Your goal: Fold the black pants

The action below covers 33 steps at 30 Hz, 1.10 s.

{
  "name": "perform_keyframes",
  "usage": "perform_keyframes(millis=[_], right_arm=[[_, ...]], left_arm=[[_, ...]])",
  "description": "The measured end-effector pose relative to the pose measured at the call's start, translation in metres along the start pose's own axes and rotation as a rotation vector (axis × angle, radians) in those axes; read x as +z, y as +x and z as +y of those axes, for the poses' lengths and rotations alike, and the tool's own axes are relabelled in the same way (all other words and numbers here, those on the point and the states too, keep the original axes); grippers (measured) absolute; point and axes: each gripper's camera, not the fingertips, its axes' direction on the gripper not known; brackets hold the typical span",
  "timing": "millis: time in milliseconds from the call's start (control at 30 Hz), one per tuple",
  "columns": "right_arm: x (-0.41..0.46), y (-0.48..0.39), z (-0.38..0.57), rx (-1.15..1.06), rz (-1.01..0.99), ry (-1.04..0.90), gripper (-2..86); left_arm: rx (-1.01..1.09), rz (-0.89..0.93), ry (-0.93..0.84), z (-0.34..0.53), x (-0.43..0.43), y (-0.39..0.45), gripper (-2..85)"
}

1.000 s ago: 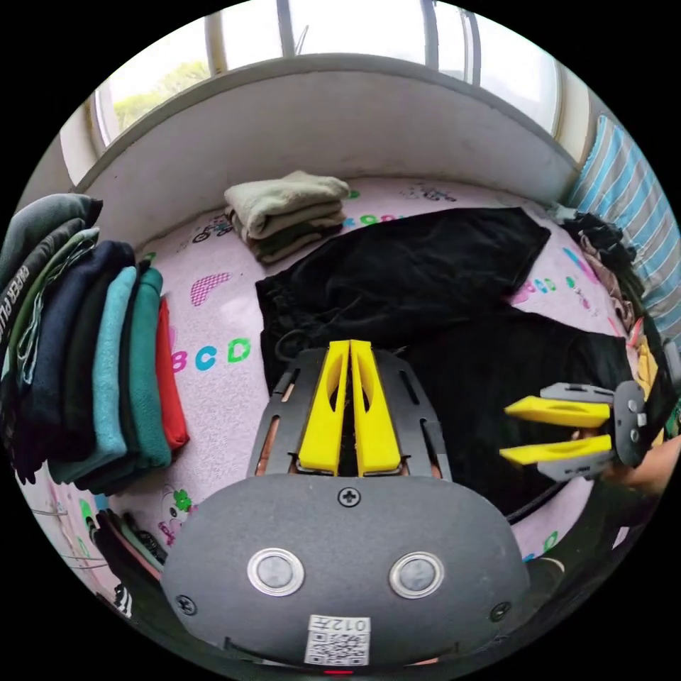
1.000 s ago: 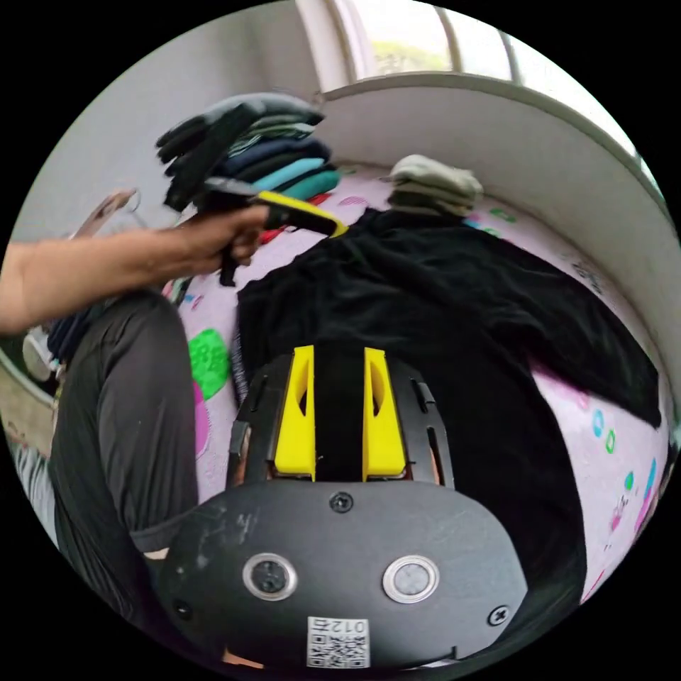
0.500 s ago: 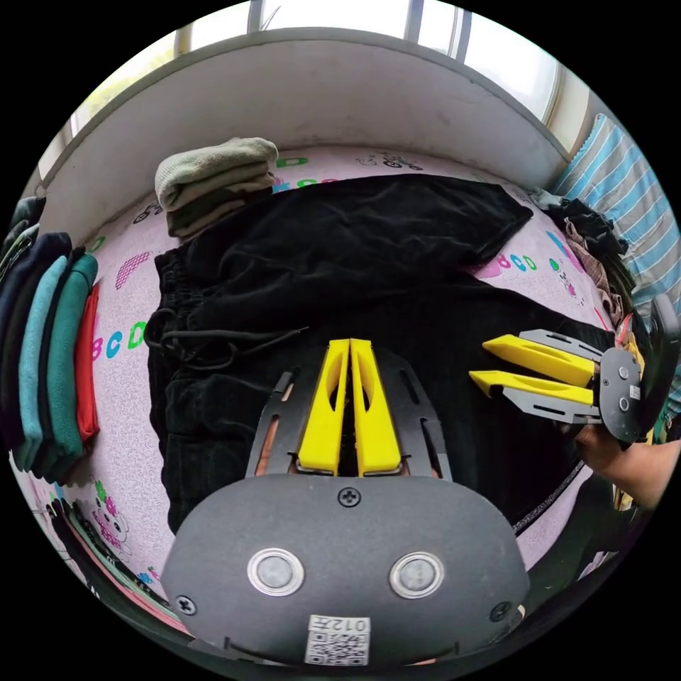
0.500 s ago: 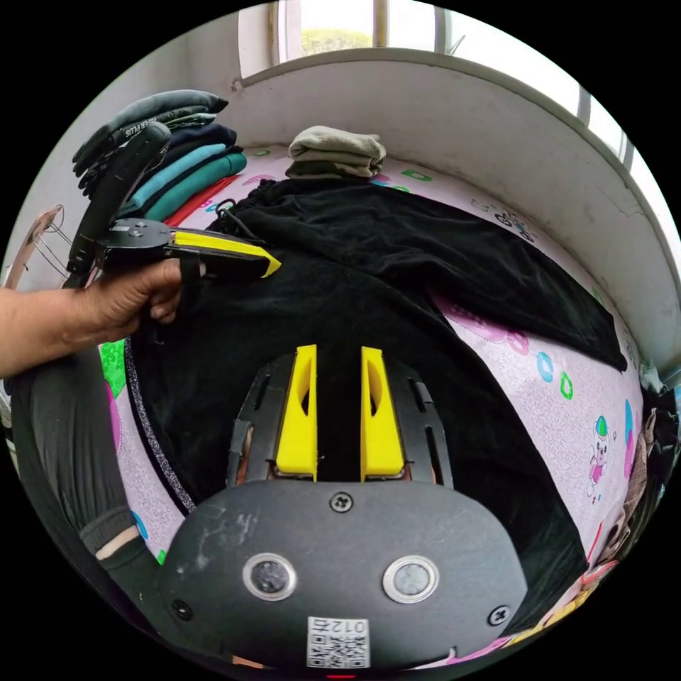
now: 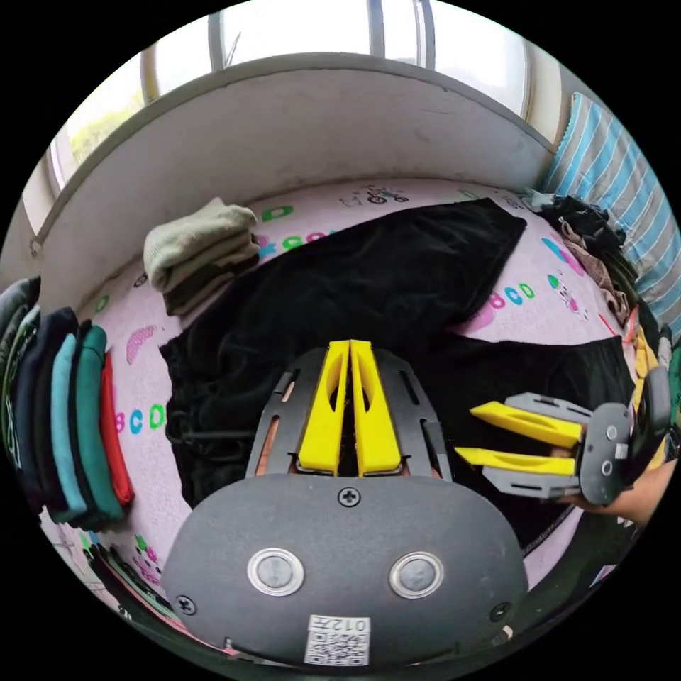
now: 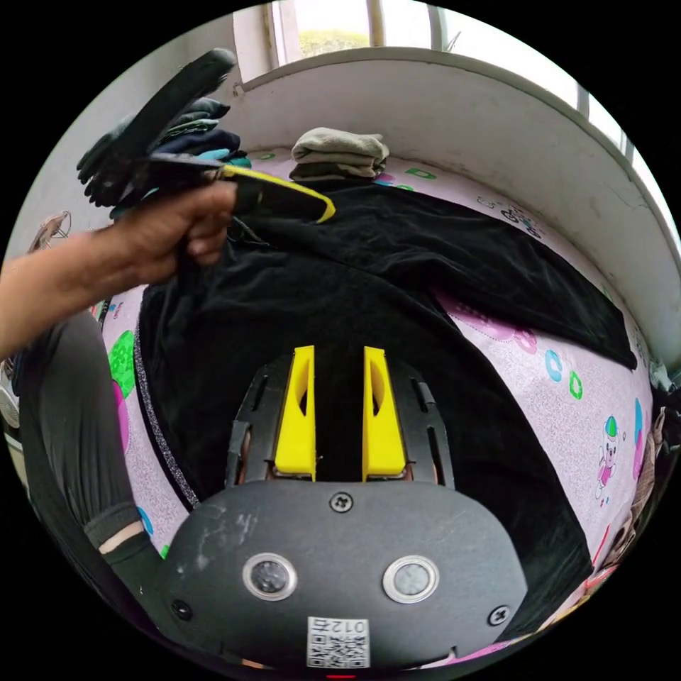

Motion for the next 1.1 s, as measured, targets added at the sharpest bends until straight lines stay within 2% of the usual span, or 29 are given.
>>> perform_keyframes(millis=[133, 267, 400, 533, 700, 900, 967, 1100], right_arm=[[0.006, 0.028, 0.003, 0.041, -0.06, 0.007, 9.9], [0.012, 0.059, 0.007, 0.083, -0.141, 0.014, 9.2], [0.018, 0.091, 0.01, 0.121, -0.236, 0.015, 8.4], [0.014, 0.142, 0.004, 0.063, -0.355, 0.011, 6.2], [-0.019, 0.251, -0.011, 0.057, -0.257, 0.097, 6.0], [-0.022, 0.437, -0.046, 0.309, -0.035, 0.079, 6.0], [-0.014, 0.509, -0.056, 0.491, -0.013, 0.08, 6.0], [-0.005, 0.596, -0.059, 0.781, 0.016, 0.119, 6.6]], left_arm=[[0.029, -0.14, 0.021, -0.046, 0.014, -0.026, 1.1], [0.014, -0.206, -0.008, -0.078, 0.031, -0.056, 2.0], [0.055, -0.233, -0.087, -0.106, 0.063, -0.071, 4.1], [0.132, -0.267, -0.183, -0.125, 0.096, -0.074, 6.2], [0.129, -0.234, -0.178, -0.137, 0.107, -0.083, 6.4], [0.077, -0.161, -0.228, -0.142, 0.124, -0.097, 5.7], [0.054, -0.148, -0.224, -0.141, 0.124, -0.1, 5.4], [0.041, -0.146, -0.171, -0.133, 0.122, -0.103, 4.9]])
